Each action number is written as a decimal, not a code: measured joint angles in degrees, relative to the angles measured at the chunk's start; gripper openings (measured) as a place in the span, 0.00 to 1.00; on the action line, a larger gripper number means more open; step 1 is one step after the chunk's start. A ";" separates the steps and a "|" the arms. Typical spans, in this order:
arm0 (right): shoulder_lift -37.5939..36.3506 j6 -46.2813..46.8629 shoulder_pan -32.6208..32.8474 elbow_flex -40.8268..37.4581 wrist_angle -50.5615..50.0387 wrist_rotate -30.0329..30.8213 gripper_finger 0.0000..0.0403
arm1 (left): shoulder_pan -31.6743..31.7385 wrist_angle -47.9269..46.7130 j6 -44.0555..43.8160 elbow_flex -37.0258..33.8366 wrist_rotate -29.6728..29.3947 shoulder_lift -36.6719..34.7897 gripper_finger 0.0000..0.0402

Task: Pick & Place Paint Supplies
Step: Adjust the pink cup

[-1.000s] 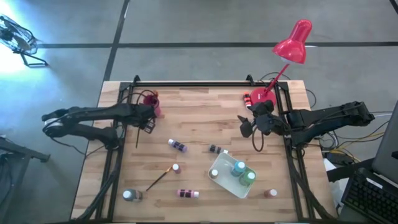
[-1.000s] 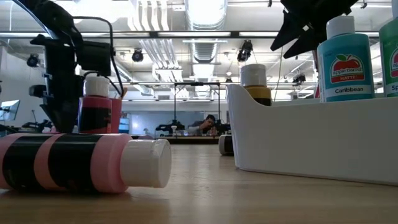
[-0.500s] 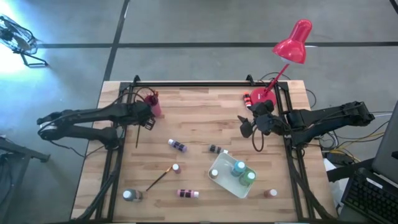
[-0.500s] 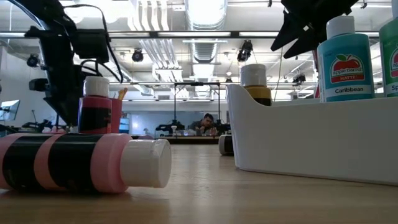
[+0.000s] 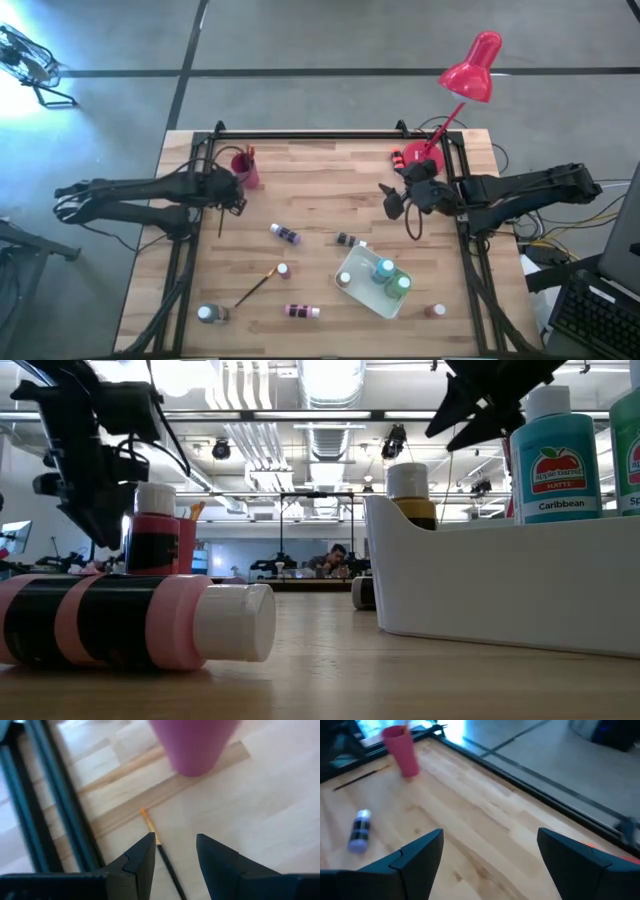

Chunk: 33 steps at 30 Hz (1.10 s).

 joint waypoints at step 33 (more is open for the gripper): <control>1.87 -8.22 -0.51 -0.02 5.96 -3.22 0.78 | -0.81 10.06 4.66 -0.79 -3.71 0.45 0.37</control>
